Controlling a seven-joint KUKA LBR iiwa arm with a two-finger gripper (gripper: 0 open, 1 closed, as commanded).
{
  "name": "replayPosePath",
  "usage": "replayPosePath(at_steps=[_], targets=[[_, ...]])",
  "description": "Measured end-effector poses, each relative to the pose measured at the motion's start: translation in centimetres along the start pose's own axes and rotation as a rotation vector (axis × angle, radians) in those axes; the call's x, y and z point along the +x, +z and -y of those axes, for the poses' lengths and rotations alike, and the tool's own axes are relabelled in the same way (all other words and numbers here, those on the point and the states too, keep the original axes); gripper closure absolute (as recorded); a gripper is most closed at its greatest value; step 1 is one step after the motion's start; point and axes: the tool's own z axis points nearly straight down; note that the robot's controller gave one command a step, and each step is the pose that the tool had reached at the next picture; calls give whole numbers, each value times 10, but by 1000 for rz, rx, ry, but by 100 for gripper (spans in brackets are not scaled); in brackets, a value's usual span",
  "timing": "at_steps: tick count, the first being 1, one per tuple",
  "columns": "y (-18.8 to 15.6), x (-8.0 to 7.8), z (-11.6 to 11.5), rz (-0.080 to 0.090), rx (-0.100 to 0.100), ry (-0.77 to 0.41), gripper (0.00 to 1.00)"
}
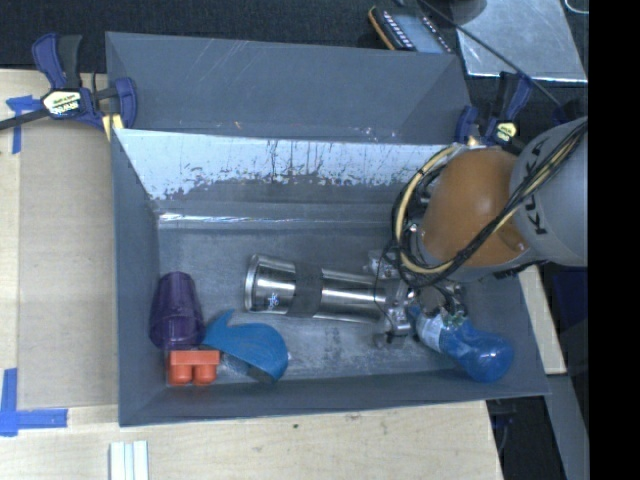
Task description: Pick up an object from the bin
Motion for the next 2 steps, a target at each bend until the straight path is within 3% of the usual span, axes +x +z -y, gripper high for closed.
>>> replayPosePath(at_steps=[1,2], targets=[[0,1,-27,0,0,146,100],[0,1,-27,0,0,146,100]])
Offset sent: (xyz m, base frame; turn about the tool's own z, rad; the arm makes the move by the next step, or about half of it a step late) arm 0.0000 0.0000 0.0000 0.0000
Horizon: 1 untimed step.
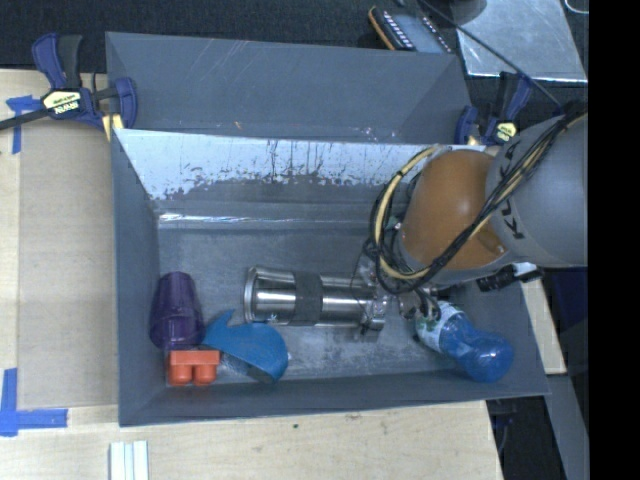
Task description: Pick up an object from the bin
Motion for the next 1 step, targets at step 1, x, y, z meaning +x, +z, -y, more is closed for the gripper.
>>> replayPosePath(at_steps=[1], targets=[[-59,1,7,-2,1,46,100]])
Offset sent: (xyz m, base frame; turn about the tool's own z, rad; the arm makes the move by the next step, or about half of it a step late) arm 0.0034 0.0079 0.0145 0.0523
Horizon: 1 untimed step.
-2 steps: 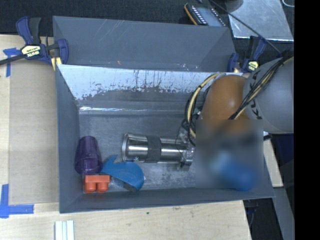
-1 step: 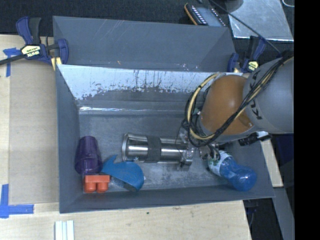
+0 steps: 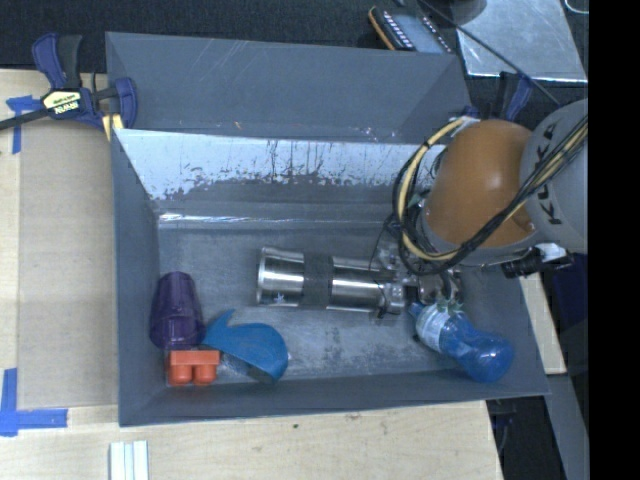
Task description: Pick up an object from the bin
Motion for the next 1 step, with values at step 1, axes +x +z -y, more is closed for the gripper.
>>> replayPosePath(at_steps=[1], targets=[[47,-2,-14,-1,0,7,100]])
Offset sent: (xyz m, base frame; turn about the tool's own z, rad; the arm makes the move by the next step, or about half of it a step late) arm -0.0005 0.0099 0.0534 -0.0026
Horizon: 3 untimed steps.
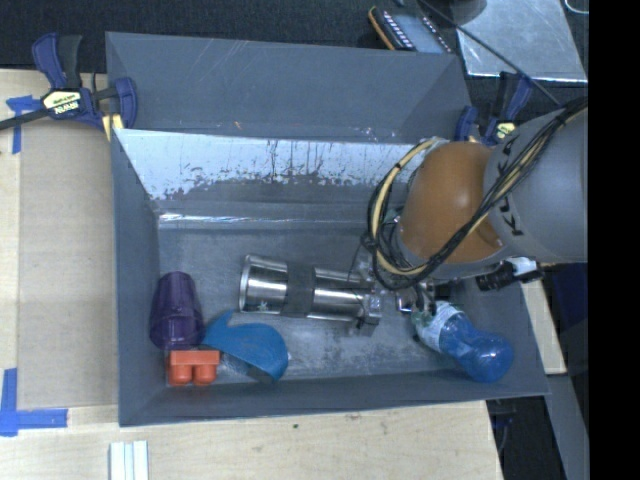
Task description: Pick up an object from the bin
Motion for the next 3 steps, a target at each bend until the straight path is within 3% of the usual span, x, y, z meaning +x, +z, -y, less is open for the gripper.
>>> replayPosePath(at_steps=[1,2,3], targets=[[-88,5,4,-4,1,-8,100],[-27,-3,-6,4,1,-20,100],[-64,-6,-1,-10,3,-14,100]])
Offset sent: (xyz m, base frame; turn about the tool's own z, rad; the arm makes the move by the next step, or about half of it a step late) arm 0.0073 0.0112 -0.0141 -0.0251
